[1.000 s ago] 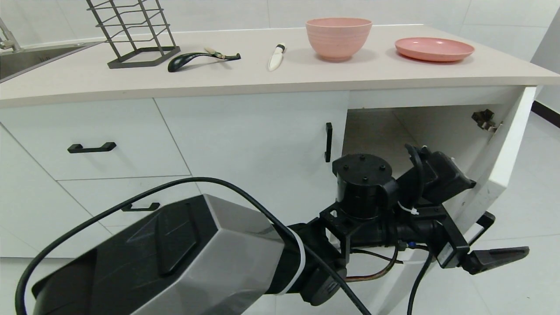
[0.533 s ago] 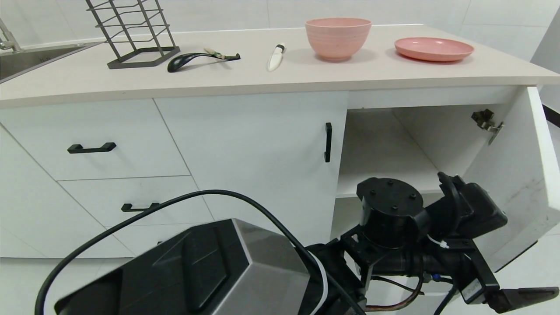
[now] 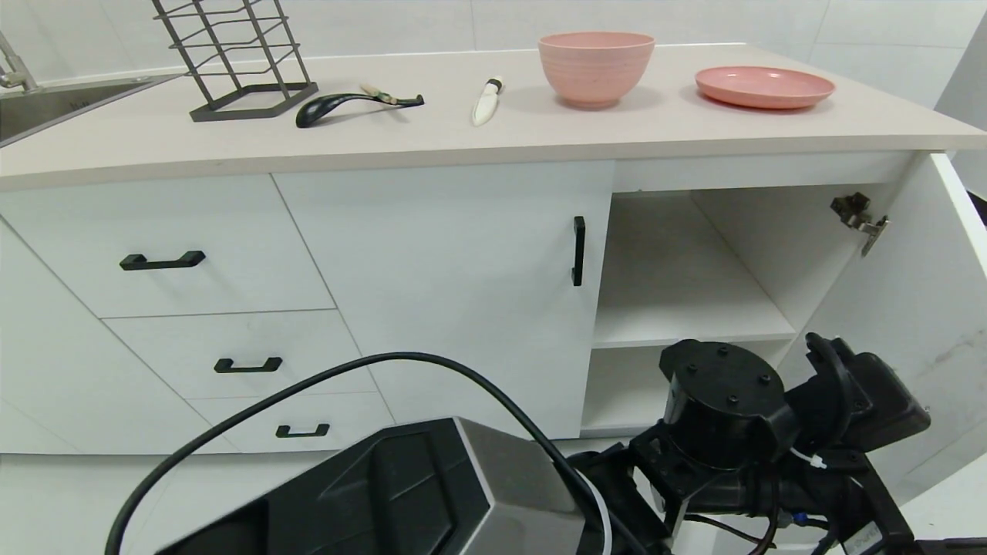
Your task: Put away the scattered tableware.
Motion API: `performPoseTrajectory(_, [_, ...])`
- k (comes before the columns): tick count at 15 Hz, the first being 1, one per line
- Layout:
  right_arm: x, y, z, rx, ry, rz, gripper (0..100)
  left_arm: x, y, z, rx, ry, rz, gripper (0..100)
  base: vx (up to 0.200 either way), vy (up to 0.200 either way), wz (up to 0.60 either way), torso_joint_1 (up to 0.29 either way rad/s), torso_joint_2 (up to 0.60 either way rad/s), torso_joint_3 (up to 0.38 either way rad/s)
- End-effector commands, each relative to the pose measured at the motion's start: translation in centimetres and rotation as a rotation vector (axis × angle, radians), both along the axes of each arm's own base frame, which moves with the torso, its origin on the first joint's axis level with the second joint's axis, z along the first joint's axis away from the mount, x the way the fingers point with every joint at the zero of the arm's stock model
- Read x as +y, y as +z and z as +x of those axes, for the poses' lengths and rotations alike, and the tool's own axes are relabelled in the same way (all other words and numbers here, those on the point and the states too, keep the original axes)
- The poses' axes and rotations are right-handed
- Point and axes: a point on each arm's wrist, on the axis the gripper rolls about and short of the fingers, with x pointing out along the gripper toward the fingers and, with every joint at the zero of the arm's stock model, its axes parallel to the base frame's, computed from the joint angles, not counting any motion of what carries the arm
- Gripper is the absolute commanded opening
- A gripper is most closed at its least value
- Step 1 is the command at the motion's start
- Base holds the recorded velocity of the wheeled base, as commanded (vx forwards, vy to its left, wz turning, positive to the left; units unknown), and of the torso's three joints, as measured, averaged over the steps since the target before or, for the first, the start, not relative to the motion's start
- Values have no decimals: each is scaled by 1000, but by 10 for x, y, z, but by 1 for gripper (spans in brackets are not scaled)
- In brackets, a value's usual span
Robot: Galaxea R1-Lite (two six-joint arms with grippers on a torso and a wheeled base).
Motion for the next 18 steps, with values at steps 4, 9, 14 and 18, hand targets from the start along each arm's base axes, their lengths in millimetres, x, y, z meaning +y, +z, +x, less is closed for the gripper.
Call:
performPoseTrajectory(4, [-1, 4, -8, -39, -1, 2, 100, -39, -11, -13, -14, -45, -126, 100, 0, 0, 0, 0, 0, 0])
performPoseTrajectory(9, [-3, 22, -20, -140, -35, 1, 100, -67, -14, -47, 10, -132, -179, 100, 0, 0, 0, 0, 0, 0])
performPoseTrajectory(14, [-3, 22, -24, -149, -37, -1, 100, -59, -20, -37, 62, -67, -178, 100, 0, 0, 0, 0, 0, 0])
performPoseTrajectory(18, [-2, 0, -17, -55, -31, -6, 100, 35, -21, -18, 103, 58, -76, 100, 0, 0, 0, 0, 0, 0])
